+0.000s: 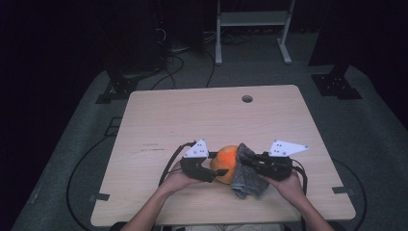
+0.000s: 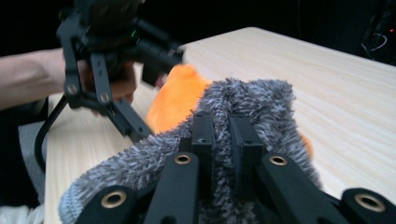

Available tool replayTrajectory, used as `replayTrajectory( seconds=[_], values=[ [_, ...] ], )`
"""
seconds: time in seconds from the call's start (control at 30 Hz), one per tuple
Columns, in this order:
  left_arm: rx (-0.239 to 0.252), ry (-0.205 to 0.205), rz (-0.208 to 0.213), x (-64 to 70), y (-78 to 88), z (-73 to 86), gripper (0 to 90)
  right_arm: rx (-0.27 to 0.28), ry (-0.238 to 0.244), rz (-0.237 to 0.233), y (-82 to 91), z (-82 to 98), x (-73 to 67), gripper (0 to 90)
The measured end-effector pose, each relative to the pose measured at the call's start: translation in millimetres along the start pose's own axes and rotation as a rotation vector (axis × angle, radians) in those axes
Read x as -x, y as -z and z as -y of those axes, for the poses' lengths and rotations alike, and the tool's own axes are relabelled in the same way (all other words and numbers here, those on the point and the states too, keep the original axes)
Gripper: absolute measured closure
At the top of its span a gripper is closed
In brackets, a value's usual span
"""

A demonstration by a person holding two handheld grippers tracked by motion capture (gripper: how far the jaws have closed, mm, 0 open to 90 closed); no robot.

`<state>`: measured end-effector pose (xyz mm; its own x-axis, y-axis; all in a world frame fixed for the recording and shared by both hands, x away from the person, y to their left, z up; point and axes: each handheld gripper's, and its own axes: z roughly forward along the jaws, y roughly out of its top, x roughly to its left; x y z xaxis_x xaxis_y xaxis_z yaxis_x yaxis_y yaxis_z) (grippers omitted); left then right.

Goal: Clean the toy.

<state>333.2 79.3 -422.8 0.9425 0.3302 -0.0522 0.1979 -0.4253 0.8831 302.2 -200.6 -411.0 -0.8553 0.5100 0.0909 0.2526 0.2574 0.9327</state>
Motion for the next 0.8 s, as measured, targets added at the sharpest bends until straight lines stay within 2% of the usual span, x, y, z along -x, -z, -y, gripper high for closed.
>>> replayTrajectory(
  seconds=[0.03, 0.07, 0.1, 0.13, 0.27, 0.33, 0.43, 0.53, 0.7, 0.8],
  values=[
    [-0.02, 0.022, -0.004, -0.3, -2.7, -1.0, 13.6, -0.008, -0.005, -0.033, -0.1, 2.0, -4.8, 81.6],
    [-0.032, 0.02, 0.006, 0.3, -5.5, -0.5, 13.6, -0.008, -0.005, -0.033, -0.1, 2.0, -4.8, 81.6],
    [-0.024, 0.0, 0.006, 2.6, -6.2, 0.4, 22.8, -0.006, -0.009, -0.046, 2.1, -1.4, -6.7, 81.6],
    [-0.011, -0.02, 0.002, 5.4, -6.2, 0.9, 22.8, -0.006, -0.009, -0.046, 2.1, -1.4, -6.7, 81.6],
    [-0.017, -0.101, -0.001, 15.3, -6.0, 1.4, 34.3, 0.039, -0.021, -0.045, 10.5, -12.1, -2.4, 81.7],
    [-0.026, -0.139, -0.005, 18.9, -5.5, 1.6, 36.5, 0.018, 0.002, -0.021, 10.6, -15.2, 0.4, 81.7],
    [-0.037, -0.158, -0.004, 19.6, -4.9, 3.3, 38.1, -0.035, 0.011, -0.014, 7.6, -5.3, 3.5, 81.7],
    [-0.029, -0.166, 0.005, 19.6, -5.1, 4.6, 38.1, -0.029, -0.006, -0.015, 10.8, 0.5, 6.0, 81.8],
    [-0.028, -0.19, 0.02, 20.2, -3.5, 5.8, 37.9, -0.064, -0.008, 0.013, 26.2, 7.5, 9.7, 81.8],
    [-0.025, -0.212, 0.032, 21.7, -3.2, 7.3, 37.6, -0.034, -0.01, 0.016, 32.9, 3.1, 11.1, 81.7]
  ],
)
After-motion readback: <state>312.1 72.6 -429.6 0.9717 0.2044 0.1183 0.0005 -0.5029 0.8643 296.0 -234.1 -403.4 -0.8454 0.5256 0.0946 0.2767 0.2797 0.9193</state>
